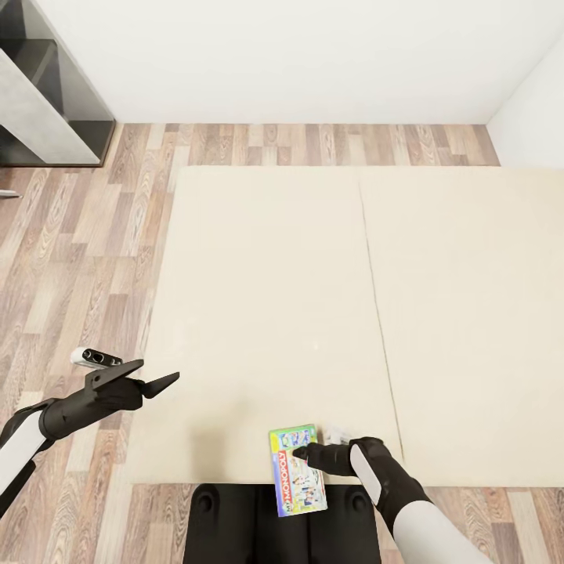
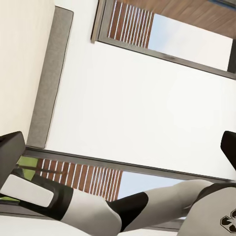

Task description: Put all the toys in the child's room - the three board games (two on the bed and one on the table), the two jigsaw puzzles on the table, and the tennis ball on the table - inside the toy box on the table in the child's room.

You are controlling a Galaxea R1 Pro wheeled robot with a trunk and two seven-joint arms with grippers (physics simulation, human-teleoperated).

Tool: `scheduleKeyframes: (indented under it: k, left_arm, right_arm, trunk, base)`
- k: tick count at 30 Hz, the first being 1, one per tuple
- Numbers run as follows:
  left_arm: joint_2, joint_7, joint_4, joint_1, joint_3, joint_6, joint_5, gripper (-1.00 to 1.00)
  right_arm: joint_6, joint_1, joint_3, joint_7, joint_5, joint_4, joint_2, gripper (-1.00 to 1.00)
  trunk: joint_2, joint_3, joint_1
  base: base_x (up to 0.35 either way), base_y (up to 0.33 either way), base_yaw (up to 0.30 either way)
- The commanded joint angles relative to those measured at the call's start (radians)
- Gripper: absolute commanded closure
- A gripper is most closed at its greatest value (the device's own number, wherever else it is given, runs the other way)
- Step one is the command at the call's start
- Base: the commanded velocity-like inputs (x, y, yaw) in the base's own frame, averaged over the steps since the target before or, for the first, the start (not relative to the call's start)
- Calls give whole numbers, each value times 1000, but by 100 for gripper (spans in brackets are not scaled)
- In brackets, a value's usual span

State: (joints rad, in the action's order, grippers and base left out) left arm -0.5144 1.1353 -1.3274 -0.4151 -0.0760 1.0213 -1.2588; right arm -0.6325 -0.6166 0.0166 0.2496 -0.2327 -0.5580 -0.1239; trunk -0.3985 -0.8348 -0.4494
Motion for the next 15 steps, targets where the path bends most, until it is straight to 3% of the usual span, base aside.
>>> scheduleKeyframes:
  k: [1, 15]
  left_arm:
    - [-1, 2, 0, -1, -2, 5, -4, -100]
    - [-1, 2, 0, -1, -2, 5, -4, -100]
  right_arm:
    - [-5, 0, 2, 2, 0, -1, 0, -100]
    - [-6, 0, 2, 2, 0, -2, 0, -100]
  trunk:
    - [-2, -1, -1]
    - [-2, -1, -1]
  base:
    - [0, 70, 0]
    - [0, 33, 42]
